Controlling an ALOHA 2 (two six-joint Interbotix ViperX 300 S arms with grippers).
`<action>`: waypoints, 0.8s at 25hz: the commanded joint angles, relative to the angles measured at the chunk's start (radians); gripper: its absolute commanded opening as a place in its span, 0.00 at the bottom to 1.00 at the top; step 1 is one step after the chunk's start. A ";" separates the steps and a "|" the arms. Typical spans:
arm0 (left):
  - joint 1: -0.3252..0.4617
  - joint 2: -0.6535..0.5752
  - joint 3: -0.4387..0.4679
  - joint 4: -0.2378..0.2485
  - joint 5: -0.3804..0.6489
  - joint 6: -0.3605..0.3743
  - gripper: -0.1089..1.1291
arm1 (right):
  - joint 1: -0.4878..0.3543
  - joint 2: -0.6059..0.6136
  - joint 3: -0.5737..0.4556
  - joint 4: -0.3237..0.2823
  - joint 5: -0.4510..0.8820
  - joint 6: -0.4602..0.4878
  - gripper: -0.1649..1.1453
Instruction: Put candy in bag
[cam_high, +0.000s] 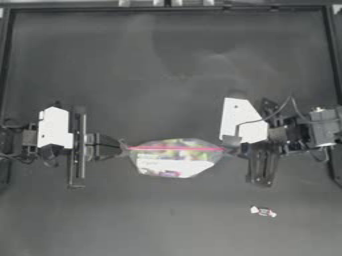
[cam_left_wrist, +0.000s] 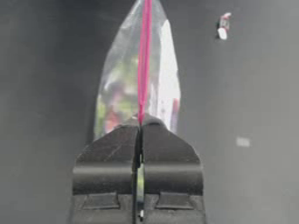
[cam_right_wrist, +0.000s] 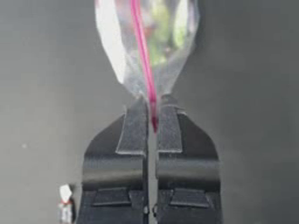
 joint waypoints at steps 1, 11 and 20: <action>0.003 -0.037 -0.011 0.000 0.002 0.003 0.11 | -0.002 -0.029 -0.025 -0.012 0.020 0.002 0.17; 0.023 -0.061 -0.038 0.003 0.018 0.048 0.11 | -0.002 -0.038 -0.110 -0.083 0.071 -0.011 0.17; 0.063 -0.063 -0.052 0.003 0.041 0.080 0.11 | -0.009 -0.035 -0.112 -0.146 0.060 -0.011 0.17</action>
